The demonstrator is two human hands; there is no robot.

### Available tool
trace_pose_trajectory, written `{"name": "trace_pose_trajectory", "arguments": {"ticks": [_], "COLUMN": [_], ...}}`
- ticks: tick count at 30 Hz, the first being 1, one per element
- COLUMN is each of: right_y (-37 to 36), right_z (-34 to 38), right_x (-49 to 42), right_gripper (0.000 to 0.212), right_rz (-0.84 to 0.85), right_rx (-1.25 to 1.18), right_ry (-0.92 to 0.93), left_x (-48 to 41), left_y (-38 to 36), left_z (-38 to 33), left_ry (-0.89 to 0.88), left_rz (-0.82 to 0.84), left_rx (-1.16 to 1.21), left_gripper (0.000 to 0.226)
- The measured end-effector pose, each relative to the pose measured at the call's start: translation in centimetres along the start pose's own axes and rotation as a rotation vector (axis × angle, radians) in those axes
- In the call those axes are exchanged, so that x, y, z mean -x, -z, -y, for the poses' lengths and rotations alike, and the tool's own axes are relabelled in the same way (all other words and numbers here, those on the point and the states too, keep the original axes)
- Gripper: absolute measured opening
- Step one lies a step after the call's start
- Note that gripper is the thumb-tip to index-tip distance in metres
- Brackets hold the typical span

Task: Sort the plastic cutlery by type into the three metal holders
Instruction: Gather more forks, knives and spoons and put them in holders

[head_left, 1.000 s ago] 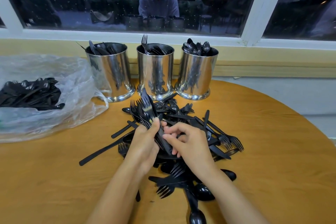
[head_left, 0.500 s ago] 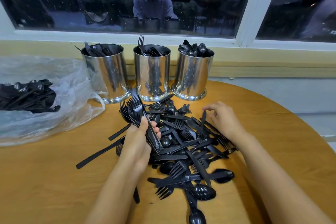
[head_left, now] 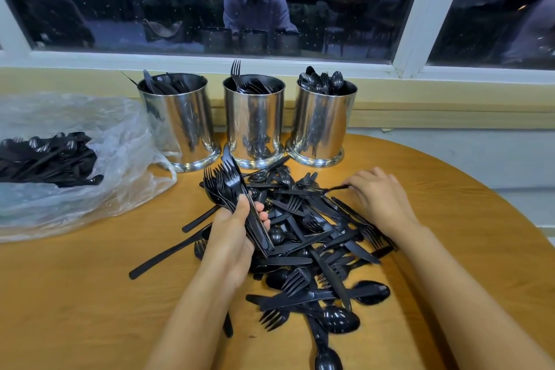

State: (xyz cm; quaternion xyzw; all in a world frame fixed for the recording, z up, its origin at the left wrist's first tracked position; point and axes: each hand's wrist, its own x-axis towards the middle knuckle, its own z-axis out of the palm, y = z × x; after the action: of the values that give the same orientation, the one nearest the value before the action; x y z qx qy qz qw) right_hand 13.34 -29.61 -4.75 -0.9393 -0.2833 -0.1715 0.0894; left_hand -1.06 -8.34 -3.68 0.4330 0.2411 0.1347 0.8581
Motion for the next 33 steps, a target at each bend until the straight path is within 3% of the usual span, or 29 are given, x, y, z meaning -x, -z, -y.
{"name": "trace_pose_trajectory", "arguments": {"ticks": [2,5,8,15,20,25,31,33], "right_y": [0.6,1.9,2.5,2.6,2.2,1.6,1.8,2.4], "right_z": [0.9,4.6,9.1,12.9,13.3,13.9,12.9,11.1], "right_x": [0.2,0.6,1.6,4.0,4.3,4.8,4.8,4.2], "right_gripper": [0.023,0.020,0.020,0.025,0.011,0.007,0.002,0.005], "right_rz": [-0.133,-0.242,-0.168,0.154,0.092,0.004,0.042,-0.008], "right_rx": [-0.042,-0.386,-0.841,-1.400,-1.381,-1.104,-1.019,-0.962], "right_ry": [-0.026,-0.157,-0.284,-0.418,-0.431,-0.296,-0.133,-0.161], "left_x": [0.0,0.1,0.3,0.2,0.2,0.1,0.1,0.0], "left_y": [0.0,-0.1,-0.3,-0.2,-0.1,0.0,0.0,0.1], "left_z": [0.1,0.3,0.4,0.5,0.7,0.7,0.5,0.4], "left_ry": [-0.007,-0.018,-0.018,-0.036,-0.032,0.010,0.008,0.009], "left_rz": [-0.002,-0.007,-0.019,-0.044,-0.029,-0.019,0.013,-0.002], "left_rx": [-0.009,-0.028,-0.044,-0.066,-0.075,-0.072,-0.009,0.012], "left_gripper": [0.022,0.023,0.024,0.025,0.032,0.055,0.017,0.013]}}
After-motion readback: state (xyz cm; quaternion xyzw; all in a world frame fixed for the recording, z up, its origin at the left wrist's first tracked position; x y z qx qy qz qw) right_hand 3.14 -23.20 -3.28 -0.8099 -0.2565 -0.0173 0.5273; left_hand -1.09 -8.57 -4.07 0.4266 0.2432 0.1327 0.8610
